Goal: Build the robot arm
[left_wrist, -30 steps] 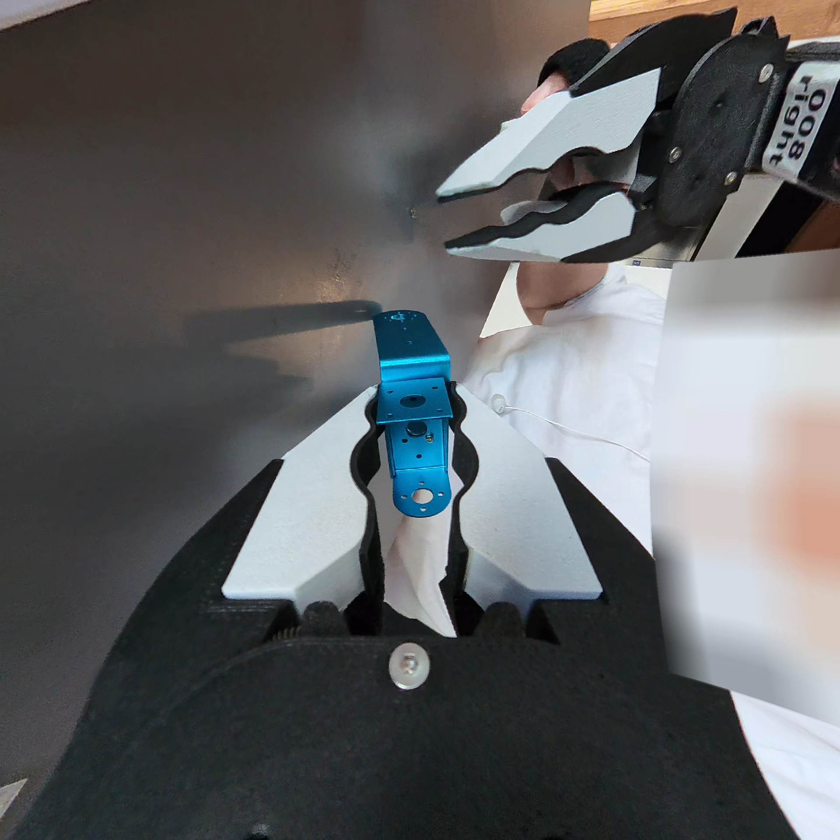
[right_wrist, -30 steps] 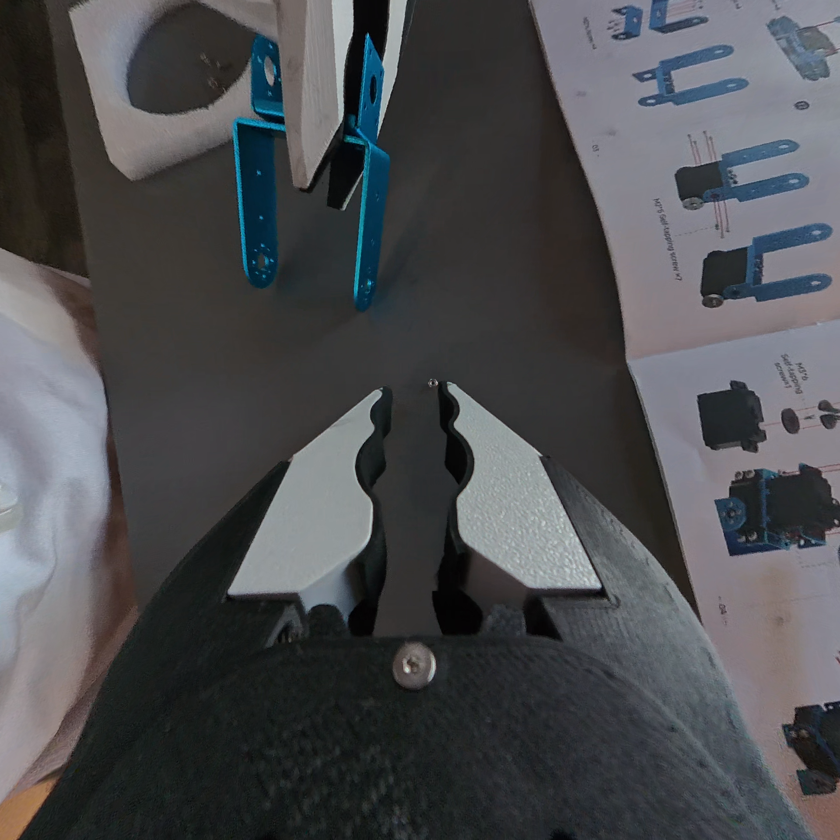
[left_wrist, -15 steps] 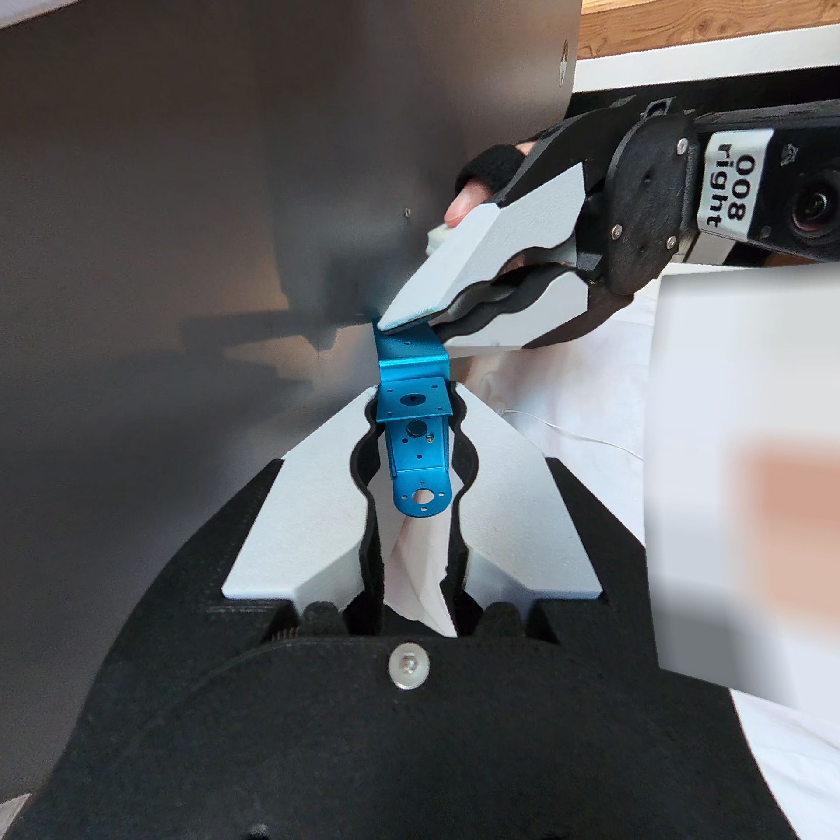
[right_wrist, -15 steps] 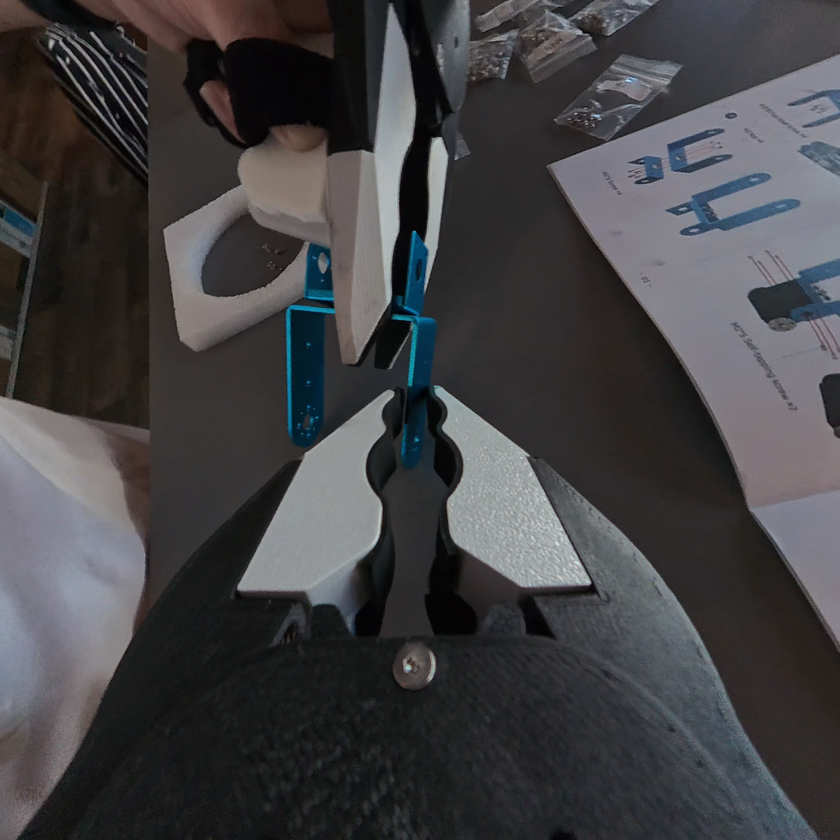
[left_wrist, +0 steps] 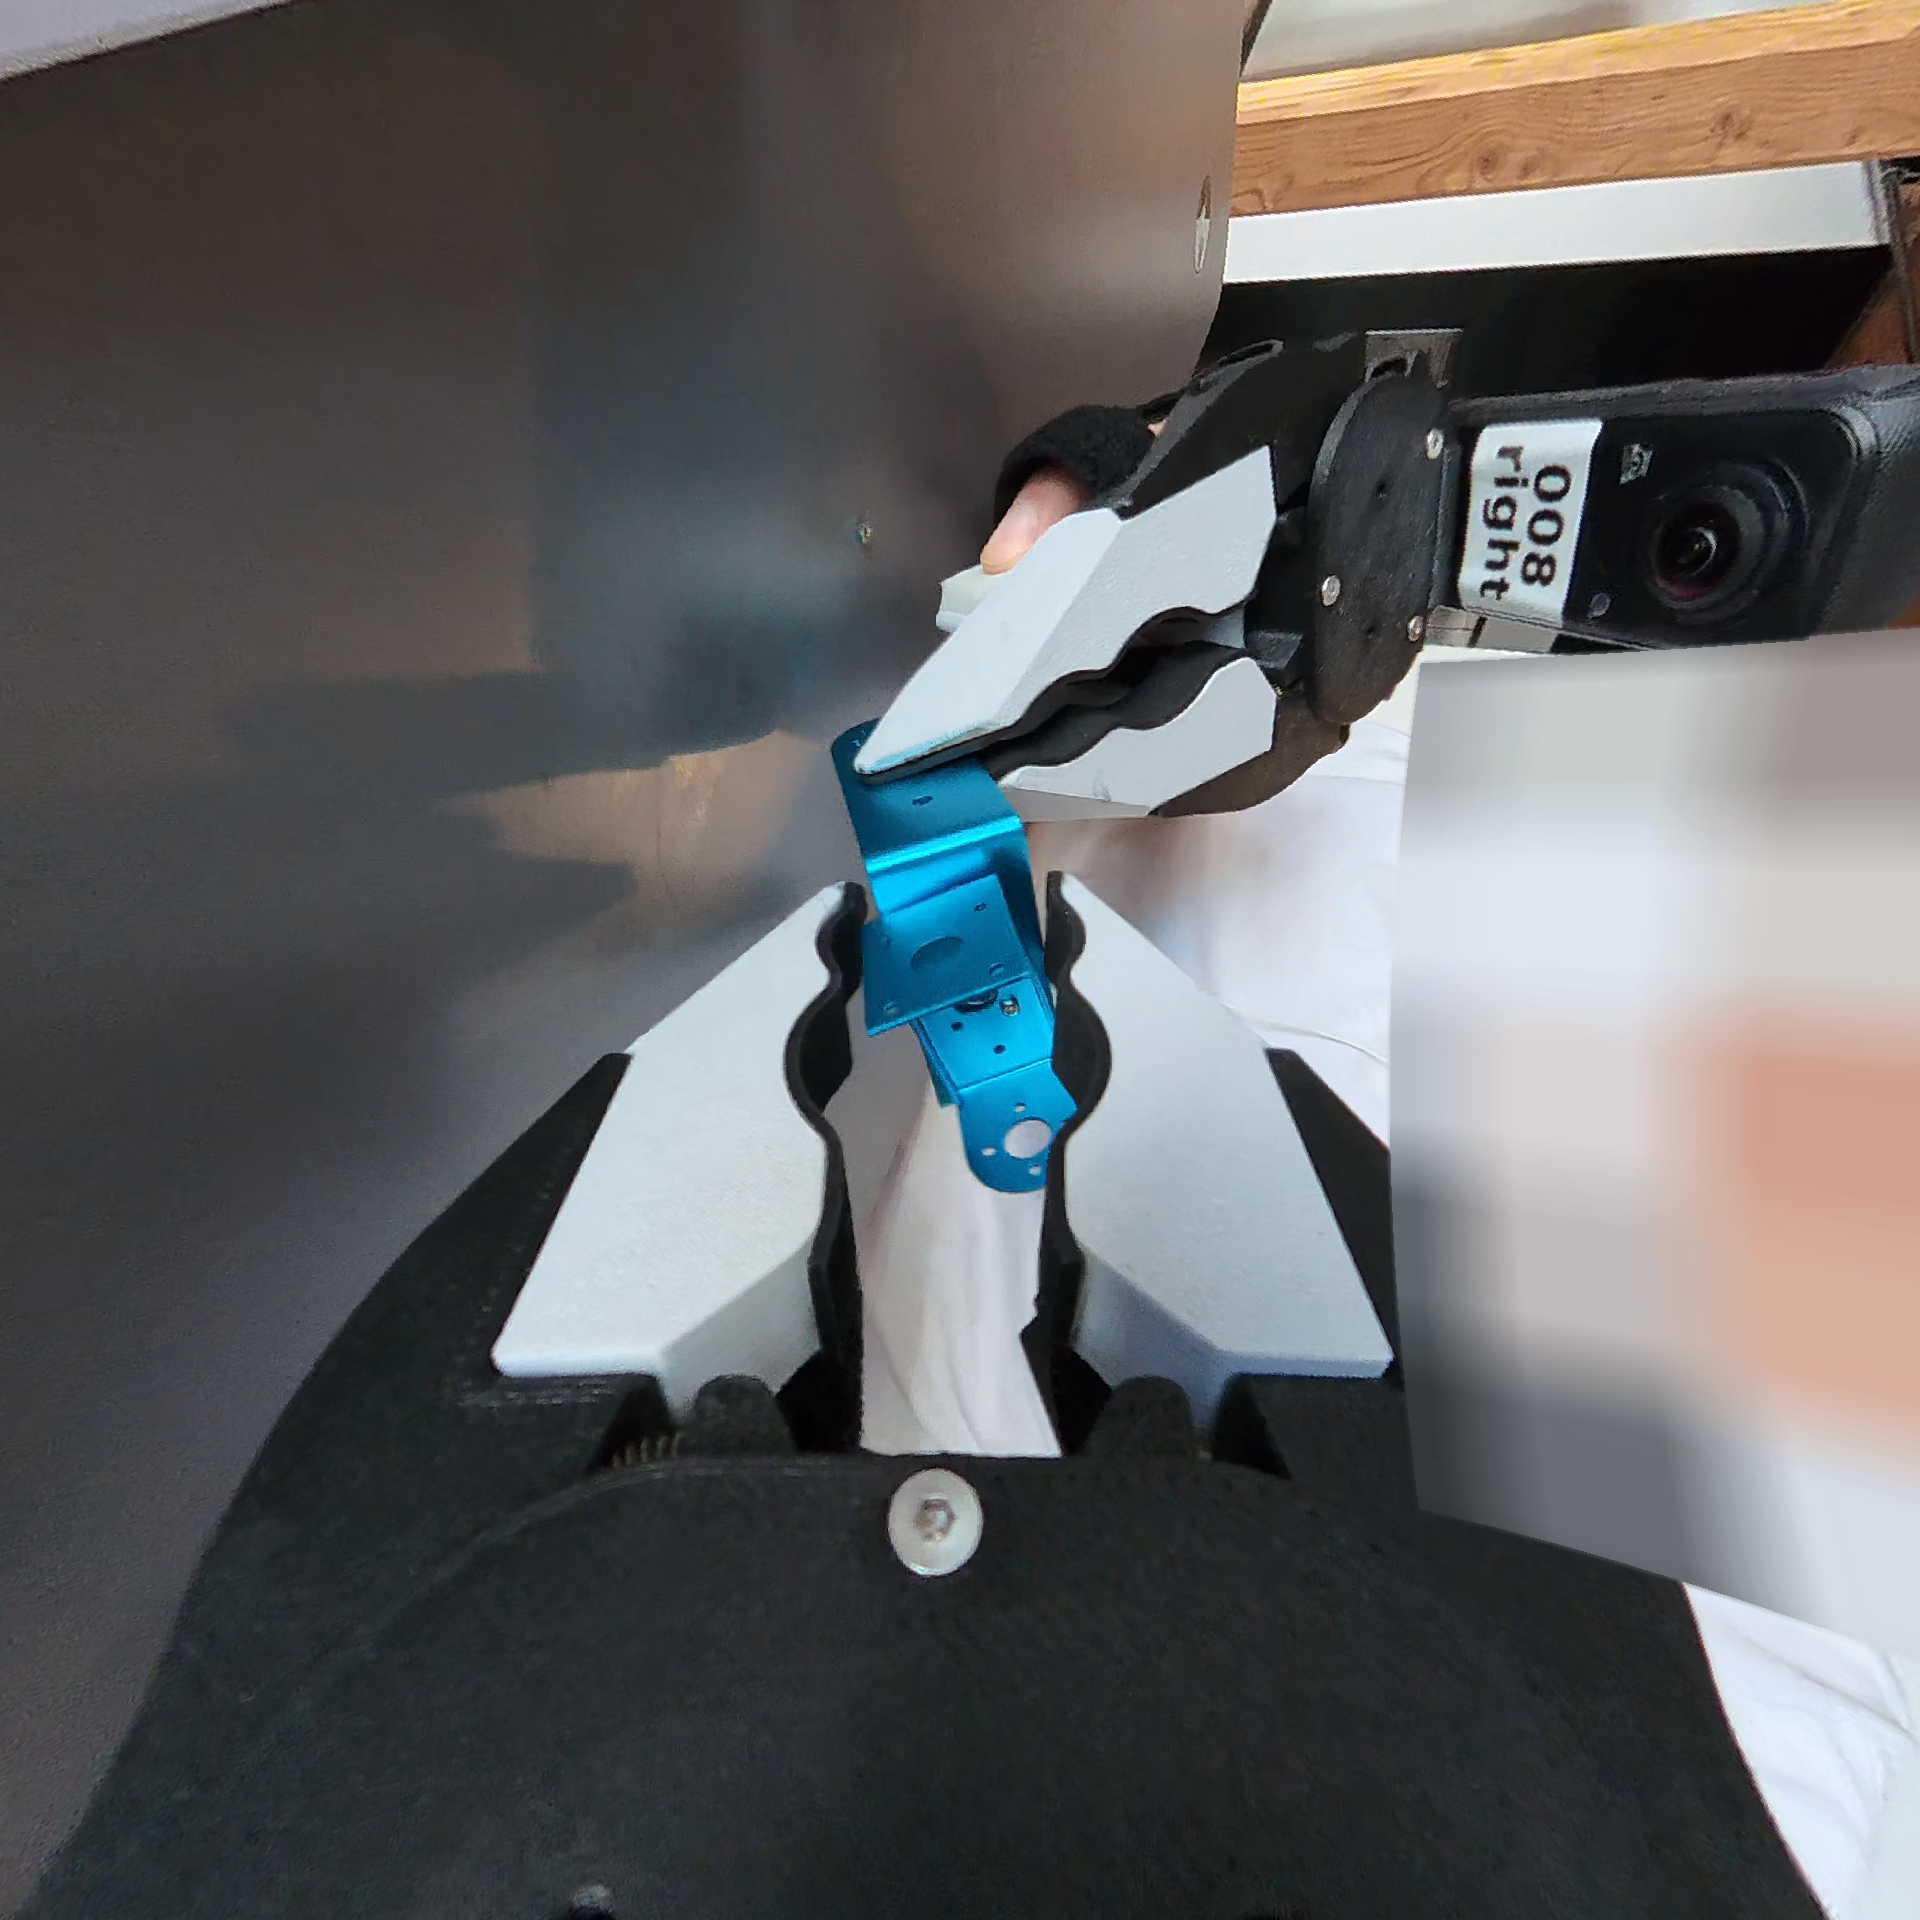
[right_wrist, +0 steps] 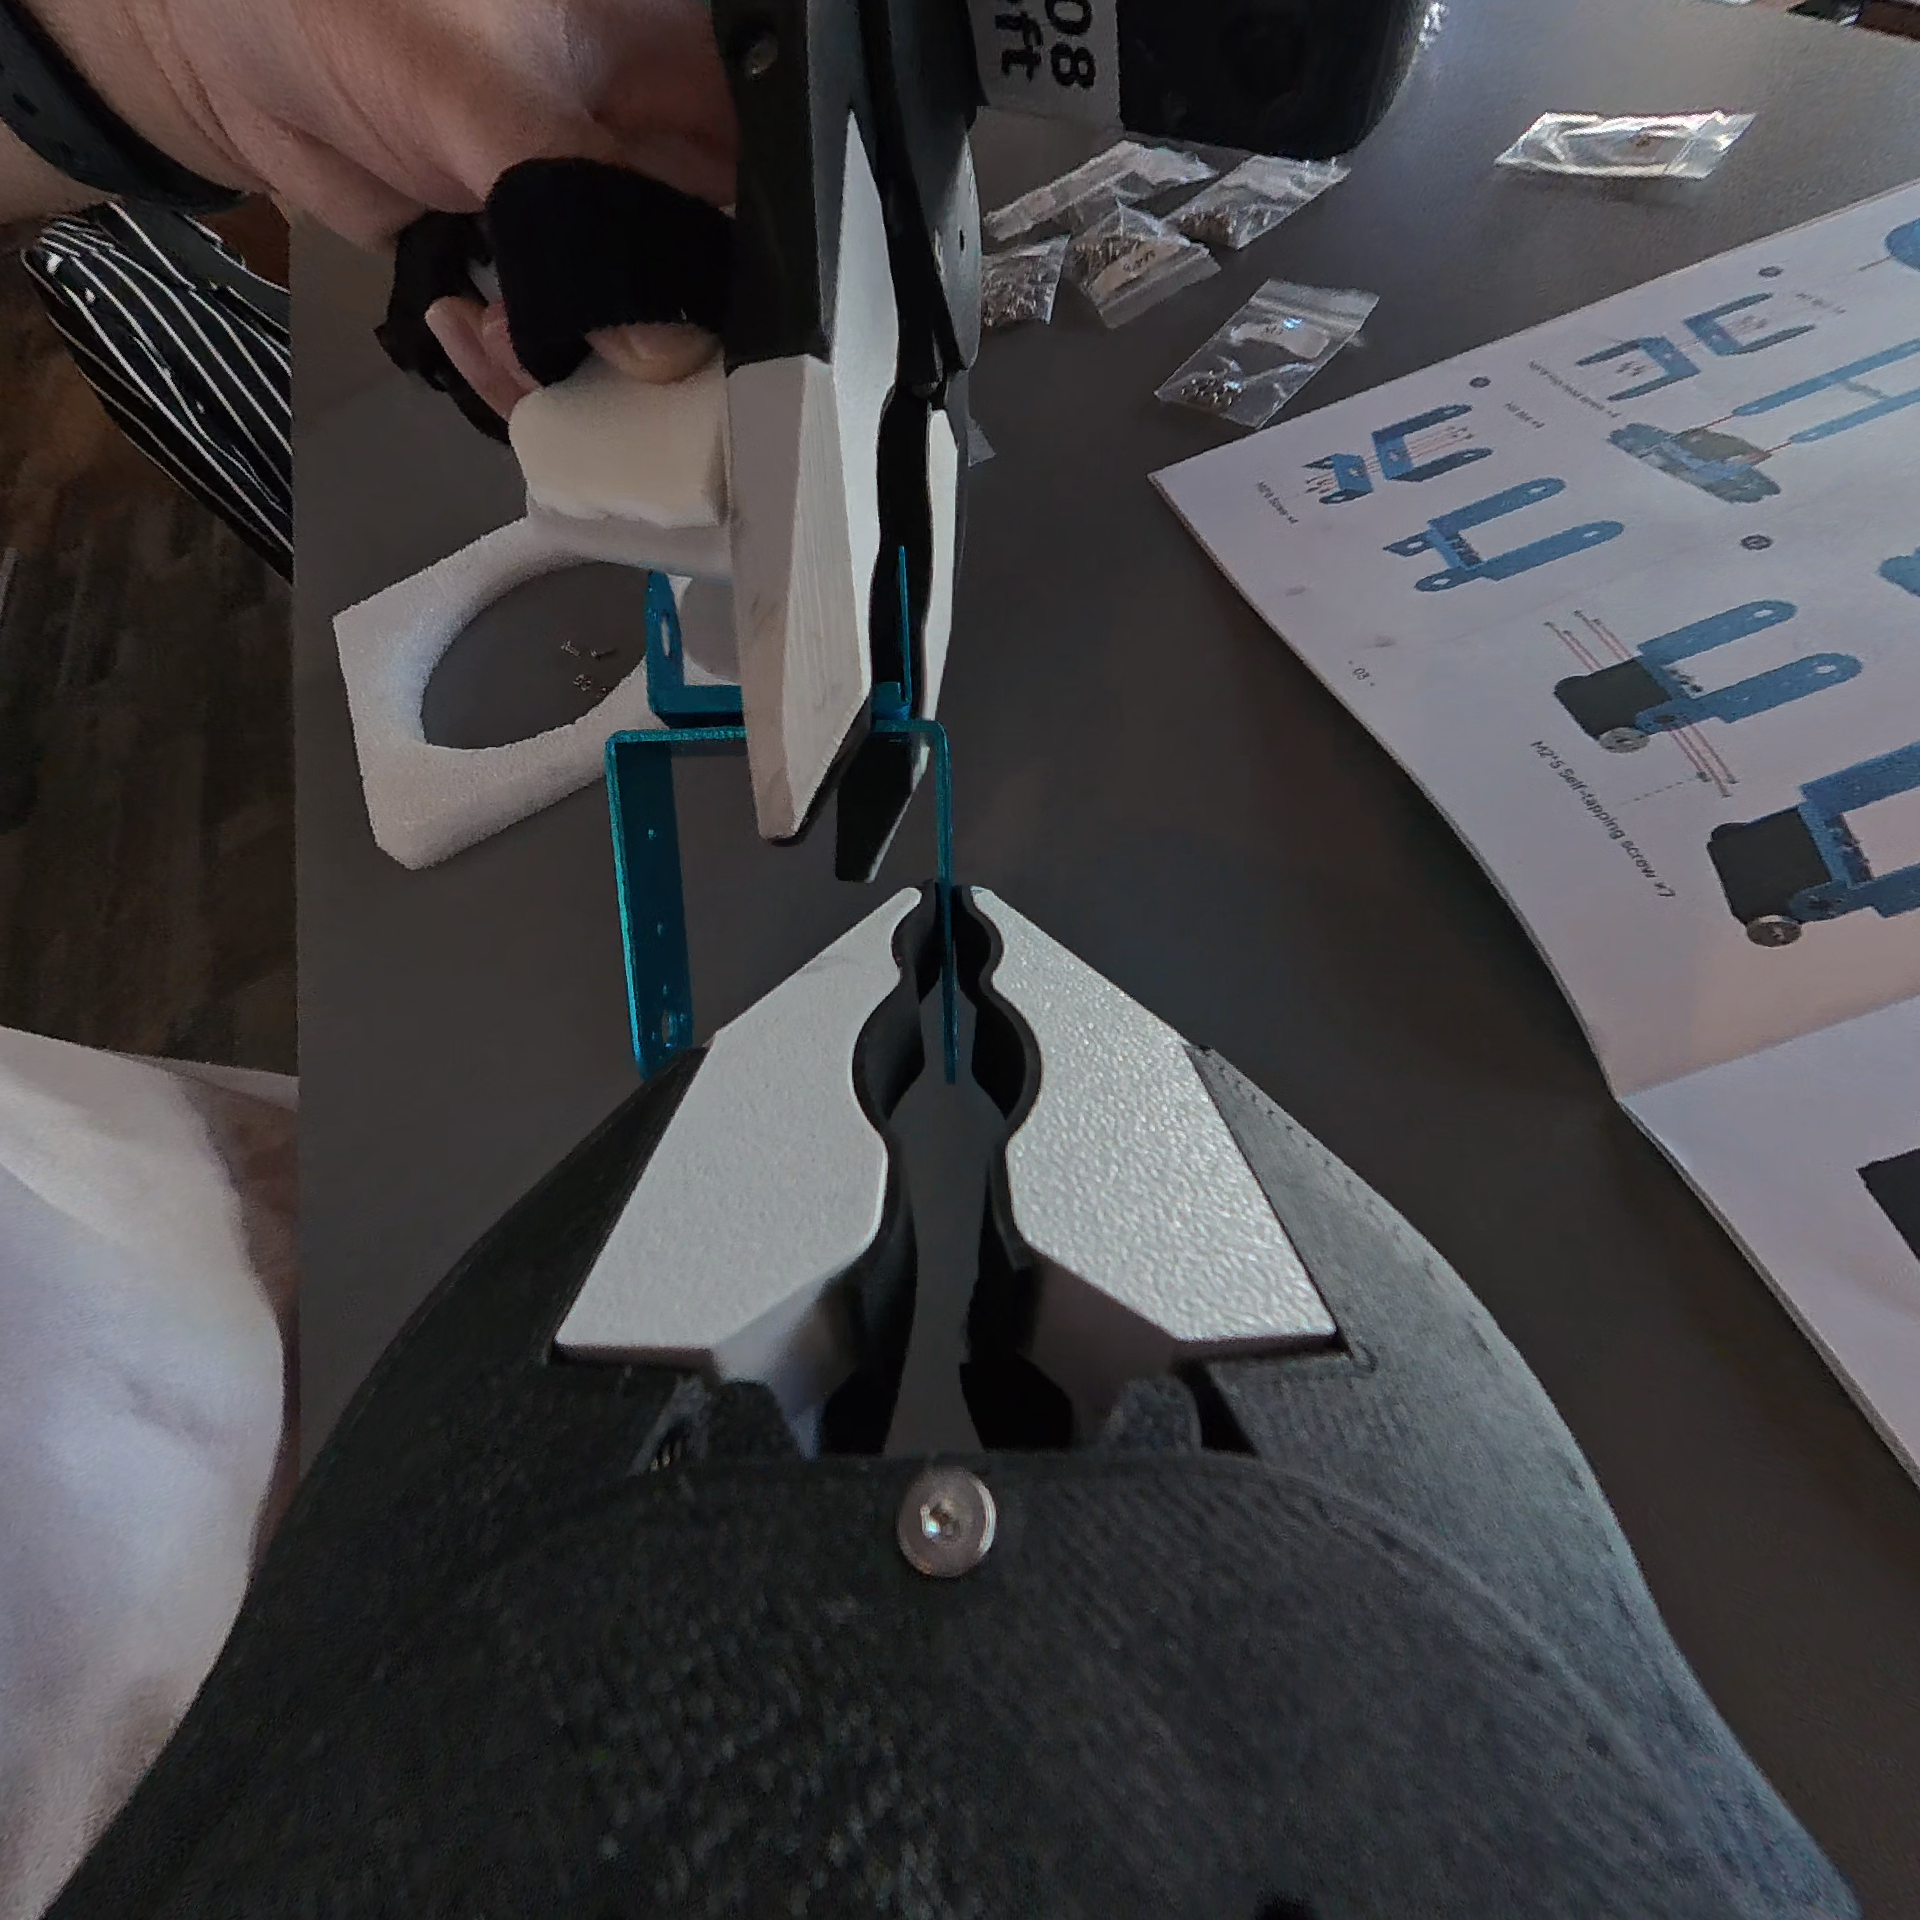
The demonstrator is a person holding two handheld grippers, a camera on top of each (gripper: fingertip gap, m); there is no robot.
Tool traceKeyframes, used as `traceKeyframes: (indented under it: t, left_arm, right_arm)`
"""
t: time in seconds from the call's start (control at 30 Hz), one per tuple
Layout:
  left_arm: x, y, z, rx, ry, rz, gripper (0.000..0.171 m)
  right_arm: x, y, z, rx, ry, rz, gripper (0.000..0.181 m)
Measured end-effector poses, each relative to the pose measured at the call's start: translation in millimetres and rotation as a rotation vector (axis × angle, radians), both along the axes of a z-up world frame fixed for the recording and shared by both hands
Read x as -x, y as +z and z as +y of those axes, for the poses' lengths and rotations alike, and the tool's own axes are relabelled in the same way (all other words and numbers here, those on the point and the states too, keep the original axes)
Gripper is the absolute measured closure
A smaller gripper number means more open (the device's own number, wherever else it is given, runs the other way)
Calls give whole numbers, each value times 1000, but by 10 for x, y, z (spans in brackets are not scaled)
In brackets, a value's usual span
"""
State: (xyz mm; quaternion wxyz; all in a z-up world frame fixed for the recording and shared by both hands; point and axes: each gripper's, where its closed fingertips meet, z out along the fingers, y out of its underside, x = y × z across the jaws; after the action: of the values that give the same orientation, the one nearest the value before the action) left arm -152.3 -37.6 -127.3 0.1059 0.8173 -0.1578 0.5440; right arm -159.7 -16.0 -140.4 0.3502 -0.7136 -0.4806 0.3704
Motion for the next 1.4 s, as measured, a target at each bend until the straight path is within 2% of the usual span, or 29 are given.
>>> traceKeyframes:
  t: [0.13, 0.5, 0.6, 0.67, 0.77, 0.83, 0.9, 0.97, 1.07, 1.23, 1.4]
  left_arm:
    - [-21, 22, 45, -6, 36, -1, 121]
    - [106, 121, 127, -53, 132, -14, 108]
    - [308, 221, 152, -135, 204, -2, 105]
    - [493, 288, 147, -260, 253, 30, 106]
    - [663, 363, -22, -538, 212, 77, 120]
    - [646, 413, -168, -691, 172, 43, 133]
    - [576, 428, -283, -787, 135, -15, 135]
    - [543, 341, -329, -864, 86, -8, 135]
    - [505, 276, -346, -920, 28, -24, 133]
    - [447, 285, -371, -906, -17, -120, 141]
    - [387, 265, -408, -933, -41, -156, 135]
  right_arm:
    - [0, 23, -1, -1, -4, 16, 181]
    - [11, 40, -34, 2, 13, 30, 181]
    - [10, 14, -51, 15, 25, 17, 181]
    - [8, -18, -62, 28, 35, -3, 181]
    - [10, -51, -67, 29, 47, -34, 181]
    - [18, -51, -71, 40, 54, -39, 181]
    - [27, -37, -75, 45, 62, -39, 181]
    - [30, -25, -83, 36, 73, -51, 181]
    - [25, -11, -105, 15, 94, -81, 181]
    - [22, -27, -116, -13, 119, -147, 181]
    - [51, -74, -151, -13, 138, -188, 181]
